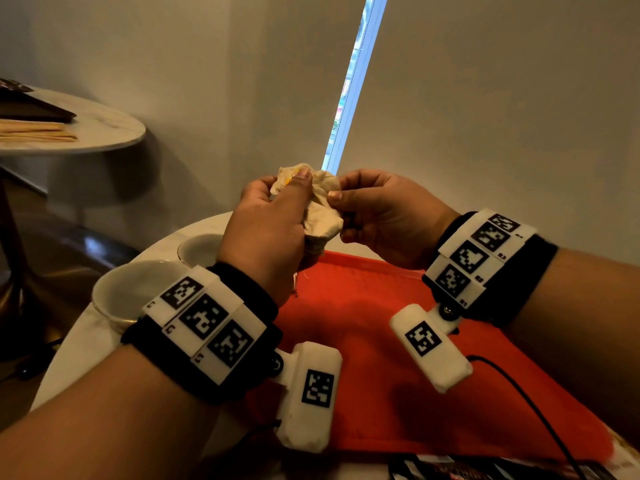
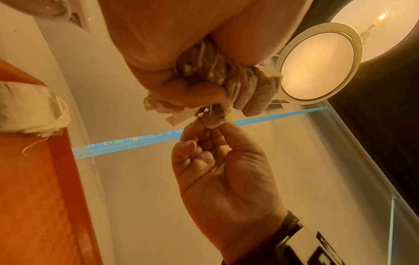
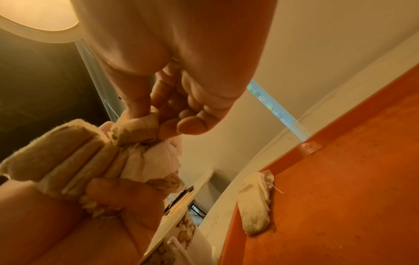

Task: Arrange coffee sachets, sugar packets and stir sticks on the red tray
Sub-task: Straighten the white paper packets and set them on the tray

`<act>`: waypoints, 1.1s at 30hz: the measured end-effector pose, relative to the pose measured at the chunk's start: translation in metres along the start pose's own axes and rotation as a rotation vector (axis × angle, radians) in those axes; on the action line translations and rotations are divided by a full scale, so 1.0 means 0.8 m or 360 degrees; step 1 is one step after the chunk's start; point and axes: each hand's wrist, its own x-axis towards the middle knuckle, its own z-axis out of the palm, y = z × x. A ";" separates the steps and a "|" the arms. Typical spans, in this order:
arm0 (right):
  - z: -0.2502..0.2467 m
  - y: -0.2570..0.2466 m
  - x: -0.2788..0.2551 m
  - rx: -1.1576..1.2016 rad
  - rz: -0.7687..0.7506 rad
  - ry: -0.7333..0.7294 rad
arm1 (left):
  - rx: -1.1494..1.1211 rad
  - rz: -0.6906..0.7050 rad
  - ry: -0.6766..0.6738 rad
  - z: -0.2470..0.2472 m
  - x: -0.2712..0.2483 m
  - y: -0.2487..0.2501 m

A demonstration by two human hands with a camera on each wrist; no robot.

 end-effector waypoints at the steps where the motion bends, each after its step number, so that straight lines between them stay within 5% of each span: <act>1: 0.000 0.000 0.000 0.0000 -0.0002 0.0002 | 0.0004 -0.0002 0.0005 0.000 0.000 0.000; 16: -0.011 0.004 -0.002 -0.0034 0.0037 0.0269 | -0.0062 0.0102 0.0187 -0.009 0.005 0.010; 22: -0.013 0.036 0.011 -0.0355 0.0352 0.0479 | -0.0148 0.0188 0.0289 -0.013 0.008 0.021; 29: 0.021 0.073 0.021 -0.0651 0.0824 0.0035 | -0.0155 0.0197 0.0290 -0.010 0.006 0.021; 33: 0.039 0.093 0.032 -0.0631 0.0846 -0.0013 | -0.0134 0.0189 0.0286 -0.011 0.005 0.020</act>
